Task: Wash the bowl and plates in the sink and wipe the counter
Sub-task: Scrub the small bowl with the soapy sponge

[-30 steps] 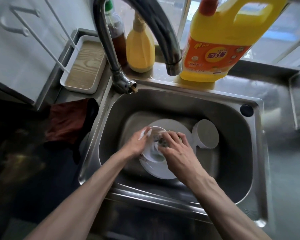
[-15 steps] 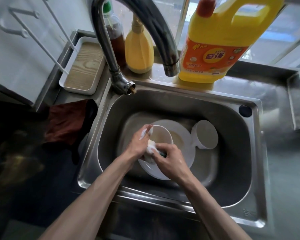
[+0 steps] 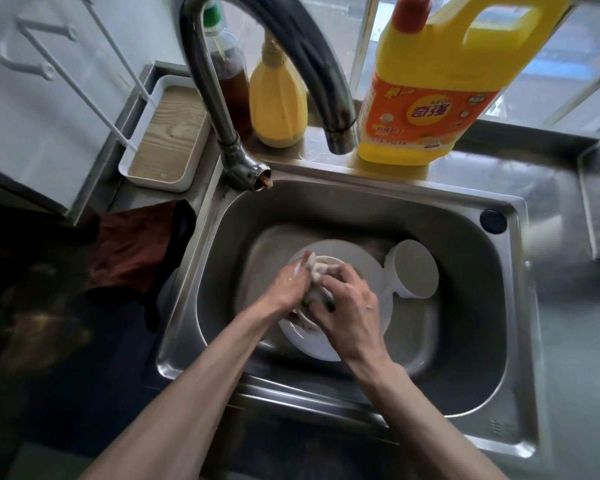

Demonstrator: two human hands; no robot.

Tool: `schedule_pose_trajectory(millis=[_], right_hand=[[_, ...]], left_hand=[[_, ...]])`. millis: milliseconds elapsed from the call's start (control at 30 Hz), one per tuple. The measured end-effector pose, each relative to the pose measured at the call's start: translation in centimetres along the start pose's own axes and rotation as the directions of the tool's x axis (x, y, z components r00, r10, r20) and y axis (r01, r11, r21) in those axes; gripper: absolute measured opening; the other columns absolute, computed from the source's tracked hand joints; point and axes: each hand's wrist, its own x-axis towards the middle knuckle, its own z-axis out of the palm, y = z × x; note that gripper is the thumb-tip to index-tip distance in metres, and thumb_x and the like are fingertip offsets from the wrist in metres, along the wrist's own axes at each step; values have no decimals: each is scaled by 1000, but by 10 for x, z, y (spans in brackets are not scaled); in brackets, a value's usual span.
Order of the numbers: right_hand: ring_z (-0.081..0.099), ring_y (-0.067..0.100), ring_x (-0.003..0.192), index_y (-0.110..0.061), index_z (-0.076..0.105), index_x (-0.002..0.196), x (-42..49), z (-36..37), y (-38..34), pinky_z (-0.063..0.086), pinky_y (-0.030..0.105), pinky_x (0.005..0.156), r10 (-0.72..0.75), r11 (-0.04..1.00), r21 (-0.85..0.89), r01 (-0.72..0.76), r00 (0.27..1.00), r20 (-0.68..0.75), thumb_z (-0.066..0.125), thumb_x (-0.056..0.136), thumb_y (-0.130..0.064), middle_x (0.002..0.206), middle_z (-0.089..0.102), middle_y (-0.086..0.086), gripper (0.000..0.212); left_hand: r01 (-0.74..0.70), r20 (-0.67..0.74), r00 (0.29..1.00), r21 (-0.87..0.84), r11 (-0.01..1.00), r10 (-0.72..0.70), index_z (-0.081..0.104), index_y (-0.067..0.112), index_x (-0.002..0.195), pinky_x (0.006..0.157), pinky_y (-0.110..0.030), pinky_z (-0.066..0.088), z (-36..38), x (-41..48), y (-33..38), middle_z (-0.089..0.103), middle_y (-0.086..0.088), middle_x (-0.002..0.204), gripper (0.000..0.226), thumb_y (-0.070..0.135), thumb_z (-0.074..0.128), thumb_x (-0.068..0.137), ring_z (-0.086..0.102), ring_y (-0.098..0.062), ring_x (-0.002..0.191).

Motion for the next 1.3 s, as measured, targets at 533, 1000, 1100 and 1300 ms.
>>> schedule_pose_trajectory(millis=[533,1000,1100,1300], right_hand=[[62,23,108,-23,78,112,35,-39,-3,49,34,92,60,953,-271,133,798,600,76,84,-19,122,66,-3,29],[66,8,93,-16,83,103,2,1,0,53,21,83,146,967,178,-184,967,207,85,83,-25,108,70,-8,21],[64,1,92,-14,83,101,8,-8,5,53,20,84,123,945,232,-232,906,405,84,85,-27,107,68,-12,20],[62,21,96,-18,80,92,9,-26,-1,50,34,81,-26,987,-121,106,849,528,79,83,-29,111,65,-2,14]], left_hand=[[-113,-96,989,9,994,113,65,21,123,62,-19,57,-4,0,-18,70,-5,111,33,44,47,107,67,-17,96],[-193,-148,972,-79,978,180,63,17,127,80,-12,52,-2,-10,-16,71,0,109,36,34,36,110,66,3,91],[-260,-66,962,59,964,264,63,21,127,84,-10,49,-14,-7,-14,68,7,109,28,28,41,110,63,13,91],[-292,6,955,212,932,298,65,13,121,90,-14,44,-24,5,-22,69,3,111,21,10,52,106,61,11,99]])
